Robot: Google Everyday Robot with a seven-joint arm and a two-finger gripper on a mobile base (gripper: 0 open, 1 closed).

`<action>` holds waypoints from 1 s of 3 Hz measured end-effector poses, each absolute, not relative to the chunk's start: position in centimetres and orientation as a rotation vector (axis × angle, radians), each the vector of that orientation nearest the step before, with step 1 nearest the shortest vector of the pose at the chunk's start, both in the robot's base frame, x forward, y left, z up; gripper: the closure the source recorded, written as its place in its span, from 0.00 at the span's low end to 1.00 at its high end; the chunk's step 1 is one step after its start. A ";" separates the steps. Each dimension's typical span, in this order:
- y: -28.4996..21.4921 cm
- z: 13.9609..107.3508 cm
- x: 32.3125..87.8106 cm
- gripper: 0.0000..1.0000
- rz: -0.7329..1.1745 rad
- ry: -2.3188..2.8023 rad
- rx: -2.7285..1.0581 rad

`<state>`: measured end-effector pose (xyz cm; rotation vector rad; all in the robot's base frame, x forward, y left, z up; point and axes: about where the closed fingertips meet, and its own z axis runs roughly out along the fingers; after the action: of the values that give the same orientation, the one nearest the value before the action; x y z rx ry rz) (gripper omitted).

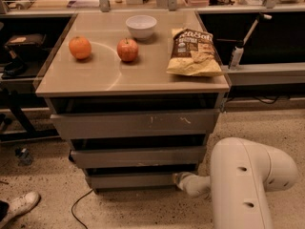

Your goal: Close bottom drawer

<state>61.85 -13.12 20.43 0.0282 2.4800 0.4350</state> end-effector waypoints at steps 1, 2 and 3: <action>-13.1 20.4 61.9 1.00 0.435 2.480 0.028; -15.2 20.7 58.3 1.00 0.431 2.544 0.068; -21.1 23.7 53.1 1.00 0.341 2.610 0.200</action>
Offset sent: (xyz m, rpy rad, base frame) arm -0.1497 -0.0886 0.0137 -0.0050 0.2780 -0.0846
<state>53.10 -21.14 23.66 0.2003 2.6095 0.3408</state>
